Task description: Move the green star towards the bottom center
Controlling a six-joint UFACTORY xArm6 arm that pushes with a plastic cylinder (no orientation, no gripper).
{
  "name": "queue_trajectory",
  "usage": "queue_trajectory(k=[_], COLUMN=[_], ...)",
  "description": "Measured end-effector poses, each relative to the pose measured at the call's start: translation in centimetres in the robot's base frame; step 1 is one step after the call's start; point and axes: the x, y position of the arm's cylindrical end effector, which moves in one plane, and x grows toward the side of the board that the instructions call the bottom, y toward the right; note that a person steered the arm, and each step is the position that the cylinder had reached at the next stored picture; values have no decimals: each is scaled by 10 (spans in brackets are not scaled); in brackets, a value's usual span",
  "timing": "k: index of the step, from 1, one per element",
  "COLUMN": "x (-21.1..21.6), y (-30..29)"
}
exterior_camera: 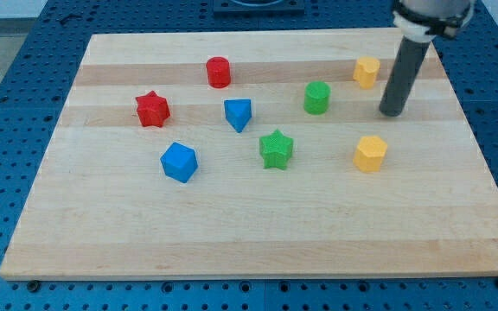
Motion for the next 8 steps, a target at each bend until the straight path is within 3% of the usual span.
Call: queue_trajectory(k=[5, 8], x=[7, 53], y=[-180, -170])
